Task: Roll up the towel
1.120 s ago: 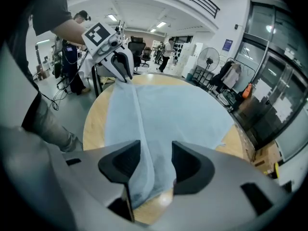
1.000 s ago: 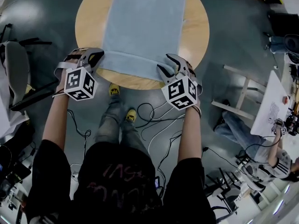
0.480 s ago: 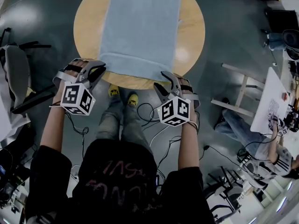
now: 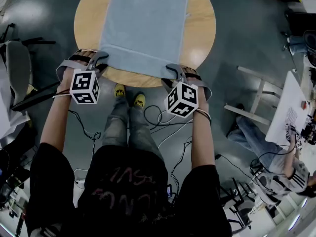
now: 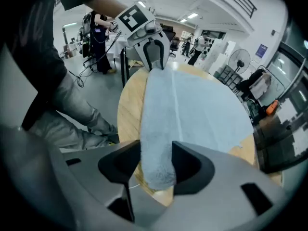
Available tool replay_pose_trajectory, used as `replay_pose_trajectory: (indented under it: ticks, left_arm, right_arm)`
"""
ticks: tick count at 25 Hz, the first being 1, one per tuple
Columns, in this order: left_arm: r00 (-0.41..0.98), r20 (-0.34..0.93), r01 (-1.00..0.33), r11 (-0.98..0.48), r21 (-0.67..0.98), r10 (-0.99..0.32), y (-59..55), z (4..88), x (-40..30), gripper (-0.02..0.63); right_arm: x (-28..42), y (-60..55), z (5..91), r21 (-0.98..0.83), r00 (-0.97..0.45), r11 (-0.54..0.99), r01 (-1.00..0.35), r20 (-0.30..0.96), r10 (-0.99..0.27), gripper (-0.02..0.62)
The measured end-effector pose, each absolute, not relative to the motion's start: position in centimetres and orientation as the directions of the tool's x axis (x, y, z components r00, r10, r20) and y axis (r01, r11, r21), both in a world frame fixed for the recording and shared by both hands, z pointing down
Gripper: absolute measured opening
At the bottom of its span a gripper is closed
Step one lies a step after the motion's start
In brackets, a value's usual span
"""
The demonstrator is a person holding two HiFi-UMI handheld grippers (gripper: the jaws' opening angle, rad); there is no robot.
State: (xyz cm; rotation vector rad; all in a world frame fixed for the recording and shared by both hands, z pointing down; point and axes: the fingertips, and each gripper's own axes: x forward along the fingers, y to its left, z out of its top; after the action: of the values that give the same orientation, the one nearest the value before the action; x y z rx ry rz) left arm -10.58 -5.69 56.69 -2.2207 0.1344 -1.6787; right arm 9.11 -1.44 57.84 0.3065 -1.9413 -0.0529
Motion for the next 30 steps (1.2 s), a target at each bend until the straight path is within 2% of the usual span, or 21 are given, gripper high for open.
replay_pose_trajectory:
  ticks: [3,7,9,15,20,26,30]
  left_arm:
    - [0.277,0.935,0.157,-0.95,-0.271,-0.221,-5.2,57.2,-10.6,0.141]
    - [0.274,0.941,0.133,-0.962,-0.24,-0.197,-4.9,57.4,-11.0,0.058]
    - [0.267,0.943,0.131,-0.962,-0.239,-0.197,-5.0,57.2,-11.1,0.046]
    - [0.279,0.955,0.091,-0.987,-0.132,-0.102,-3.8,56.4,-11.9,0.031]
    - [0.297,0.953,0.053,-0.997,0.049,0.062,-2.1,54.8,-12.3,0.029]
    - [0.265,0.918,0.031,-0.954,0.298,0.296,0.5,54.2,-12.9,0.028]
    - [0.317,0.892,-0.031,-0.937,0.349,0.322,-0.5,54.5,-13.1,0.028]
  right_arm:
    - [9.0,-1.2,58.1,0.104,-0.364,0.98,-0.168,0.918,-0.16,0.19]
    - [8.9,-1.2,58.2,0.052,-0.367,0.985,-0.165,0.924,-0.11,0.158]
    - [9.0,-1.8,58.1,0.089,-0.362,0.982,-0.167,0.921,-0.145,0.046]
    - [8.6,-0.8,57.4,0.01,-0.397,0.979,-0.203,0.913,-0.091,0.035]
    - [8.3,1.5,56.4,-0.184,-0.451,0.954,-0.237,0.891,0.06,0.026]
    - [7.8,3.7,55.3,-0.384,-0.464,0.901,-0.202,0.847,0.258,0.026]
    - [8.0,2.2,55.7,-0.388,-0.476,0.893,-0.228,0.844,0.245,0.028]
